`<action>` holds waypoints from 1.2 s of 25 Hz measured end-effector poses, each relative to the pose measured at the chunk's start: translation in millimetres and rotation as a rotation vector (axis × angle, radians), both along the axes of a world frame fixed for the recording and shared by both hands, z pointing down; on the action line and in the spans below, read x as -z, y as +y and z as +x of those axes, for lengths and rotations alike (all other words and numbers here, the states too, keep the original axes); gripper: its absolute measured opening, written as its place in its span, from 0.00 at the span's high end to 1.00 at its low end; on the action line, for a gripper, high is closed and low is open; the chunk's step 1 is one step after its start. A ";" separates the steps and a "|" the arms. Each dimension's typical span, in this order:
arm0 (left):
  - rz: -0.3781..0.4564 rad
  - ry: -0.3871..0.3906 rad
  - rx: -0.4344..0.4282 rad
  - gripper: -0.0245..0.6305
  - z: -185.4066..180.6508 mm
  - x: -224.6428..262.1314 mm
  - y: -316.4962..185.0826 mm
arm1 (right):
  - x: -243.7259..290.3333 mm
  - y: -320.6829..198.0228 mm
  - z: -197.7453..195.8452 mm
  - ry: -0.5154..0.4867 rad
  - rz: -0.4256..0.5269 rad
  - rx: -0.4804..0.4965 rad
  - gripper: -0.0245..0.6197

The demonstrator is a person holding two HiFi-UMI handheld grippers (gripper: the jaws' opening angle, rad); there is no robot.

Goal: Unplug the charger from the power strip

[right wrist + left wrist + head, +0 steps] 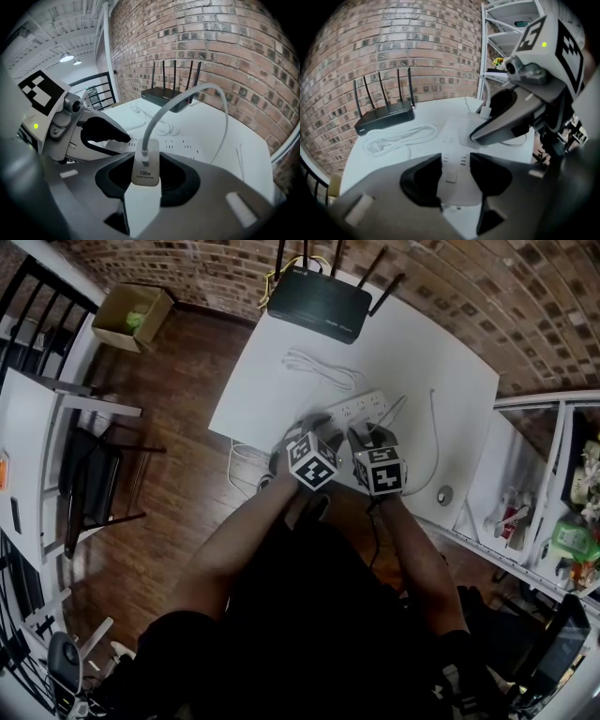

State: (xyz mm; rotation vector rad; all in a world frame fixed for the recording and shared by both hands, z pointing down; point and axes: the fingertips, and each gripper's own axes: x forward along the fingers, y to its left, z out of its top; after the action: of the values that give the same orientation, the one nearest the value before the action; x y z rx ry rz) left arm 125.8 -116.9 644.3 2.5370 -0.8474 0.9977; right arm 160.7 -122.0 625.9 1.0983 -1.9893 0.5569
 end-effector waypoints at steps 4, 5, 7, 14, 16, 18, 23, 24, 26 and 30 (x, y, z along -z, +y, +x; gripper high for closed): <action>-0.002 0.001 -0.001 0.67 -0.4 0.4 0.0 | 1.2 -0.4 -0.5 -0.018 0.007 -0.012 0.75; -0.002 -0.001 -0.002 0.67 -0.4 0.2 0.1 | 1.6 -0.4 1.0 -0.048 -0.007 -0.039 0.75; -0.004 -0.003 -0.005 0.67 -0.1 -0.2 0.4 | 2.4 0.2 2.6 -0.071 -0.016 -0.061 0.75; -0.003 -0.006 0.001 0.67 -0.4 -0.1 -0.6 | 16.1 -0.2 -2.8 -0.039 0.066 -0.011 0.75; -0.003 -0.008 0.005 0.67 -0.6 -0.4 -0.8 | 22.0 -0.9 2.8 -0.123 0.069 -0.056 0.75; -0.014 0.003 0.012 0.67 -0.9 -0.3 -0.6 | 30.6 -0.9 6.6 -0.216 0.068 -0.103 0.75; -0.023 0.112 0.032 0.66 -1.8 24.1 4.1 | 50.4 3.7 16.8 -0.428 0.046 -0.230 0.75; -0.008 0.127 0.038 0.66 -3.2 32.0 5.3 | 53.7 5.2 19.2 -0.461 0.042 -0.253 0.75; 0.012 0.157 0.057 0.66 -7.7 48.1 9.8 | 59.8 9.5 25.5 -0.529 0.033 -0.302 0.75; 0.005 0.235 0.115 0.66 -24.8 76.2 24.9 | 67.2 18.0 43.9 -0.679 0.022 -0.421 0.74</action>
State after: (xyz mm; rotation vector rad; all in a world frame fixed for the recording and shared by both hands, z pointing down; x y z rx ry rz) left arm 101.0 -92.0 568.1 2.5135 -0.9130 0.6474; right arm 204.6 -104.0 558.7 1.4917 -2.3243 1.2671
